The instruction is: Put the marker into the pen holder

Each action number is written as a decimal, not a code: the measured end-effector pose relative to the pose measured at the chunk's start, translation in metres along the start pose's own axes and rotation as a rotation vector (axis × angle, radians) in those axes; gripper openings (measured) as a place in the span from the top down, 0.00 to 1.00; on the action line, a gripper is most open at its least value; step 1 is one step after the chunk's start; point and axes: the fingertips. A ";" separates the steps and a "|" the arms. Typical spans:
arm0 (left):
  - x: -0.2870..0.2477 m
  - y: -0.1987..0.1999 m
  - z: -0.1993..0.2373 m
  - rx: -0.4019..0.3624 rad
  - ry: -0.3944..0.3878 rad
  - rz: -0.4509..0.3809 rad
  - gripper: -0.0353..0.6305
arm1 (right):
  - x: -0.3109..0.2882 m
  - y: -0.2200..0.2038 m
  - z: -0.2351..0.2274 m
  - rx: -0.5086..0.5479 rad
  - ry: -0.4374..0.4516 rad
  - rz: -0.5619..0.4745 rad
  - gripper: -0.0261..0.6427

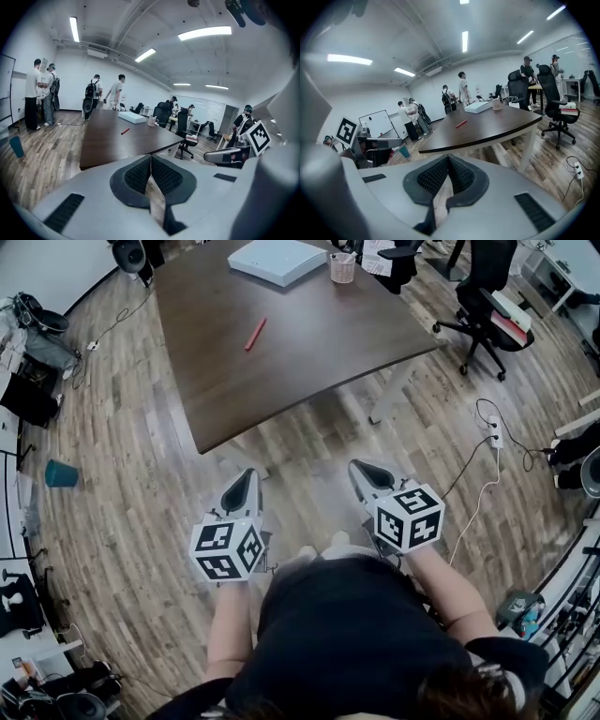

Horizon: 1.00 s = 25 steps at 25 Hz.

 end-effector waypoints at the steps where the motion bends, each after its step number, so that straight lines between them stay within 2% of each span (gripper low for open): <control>1: -0.003 0.000 -0.002 0.001 0.003 0.001 0.90 | 0.000 0.000 -0.004 -0.001 0.002 0.002 0.93; 8: -0.028 -0.004 -0.018 0.045 0.001 0.039 0.90 | -0.003 0.002 -0.021 -0.006 0.033 0.009 0.93; 12: -0.042 -0.006 -0.031 0.063 -0.009 0.032 0.91 | -0.002 0.003 -0.029 0.007 0.057 0.004 0.93; 18: -0.052 -0.001 -0.033 0.025 0.002 0.032 0.91 | -0.007 0.005 -0.040 0.000 0.072 0.011 0.93; 22: -0.064 0.008 -0.029 0.041 -0.009 0.031 0.91 | -0.018 0.010 -0.049 -0.007 0.075 0.022 0.93; 25: -0.078 0.016 -0.023 0.002 -0.006 0.029 0.91 | -0.028 0.018 -0.055 -0.011 0.072 0.023 0.93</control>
Point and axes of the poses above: the fingertips, and each gripper's own axes: x backward along the fingers, z to its left, y out of its top, and after that the axes turned 10 degrees about -y, right-handed
